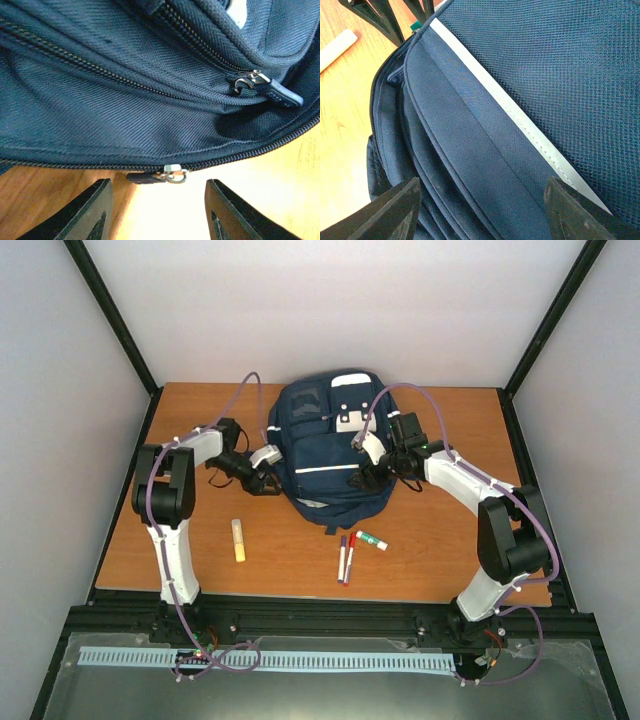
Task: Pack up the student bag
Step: Zip the student bag at the center of the board.
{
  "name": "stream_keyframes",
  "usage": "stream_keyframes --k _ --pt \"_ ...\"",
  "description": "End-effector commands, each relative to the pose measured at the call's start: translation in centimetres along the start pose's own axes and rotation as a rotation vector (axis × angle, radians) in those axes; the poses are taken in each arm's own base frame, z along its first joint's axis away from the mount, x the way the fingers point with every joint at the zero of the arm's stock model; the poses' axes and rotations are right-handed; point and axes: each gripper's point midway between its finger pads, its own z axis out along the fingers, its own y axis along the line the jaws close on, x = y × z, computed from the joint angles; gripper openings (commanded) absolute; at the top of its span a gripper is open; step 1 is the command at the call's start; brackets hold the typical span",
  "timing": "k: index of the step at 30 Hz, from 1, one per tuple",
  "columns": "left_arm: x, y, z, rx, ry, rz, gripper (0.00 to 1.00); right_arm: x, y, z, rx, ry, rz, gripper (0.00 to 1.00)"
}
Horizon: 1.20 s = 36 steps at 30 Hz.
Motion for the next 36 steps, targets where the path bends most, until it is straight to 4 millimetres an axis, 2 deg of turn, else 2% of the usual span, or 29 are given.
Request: stream_keyframes --k 1,6,10,17,22,29,36 --pt "-1.3 -1.0 0.8 -0.015 0.012 0.091 0.50 0.2 0.0 0.6 -0.001 0.007 -0.014 0.68" --pt "-1.5 -1.6 1.5 -0.009 0.026 0.094 0.44 0.1 0.0 0.4 0.005 0.001 -0.018 0.68" --pt "-1.6 -2.1 1.9 -0.012 0.036 0.095 0.33 0.4 0.1 0.3 0.007 0.005 -0.018 0.68" --pt "-1.6 -1.3 1.3 -0.085 0.055 0.061 0.11 0.3 0.2 0.1 0.014 -0.001 -0.021 0.68" --pt "-1.2 -1.4 0.6 -0.120 0.082 0.039 0.01 0.2 0.2 0.0 0.012 -0.008 -0.019 0.68" --pt "0.4 -2.9 0.1 -0.108 0.133 0.006 0.01 -0.6 -0.5 0.5 0.042 -0.028 0.007 0.62" --pt "2.5 -4.1 0.5 -0.060 0.206 -0.070 0.01 -1.8 -0.9 3.5 0.053 -0.024 0.031 0.56"
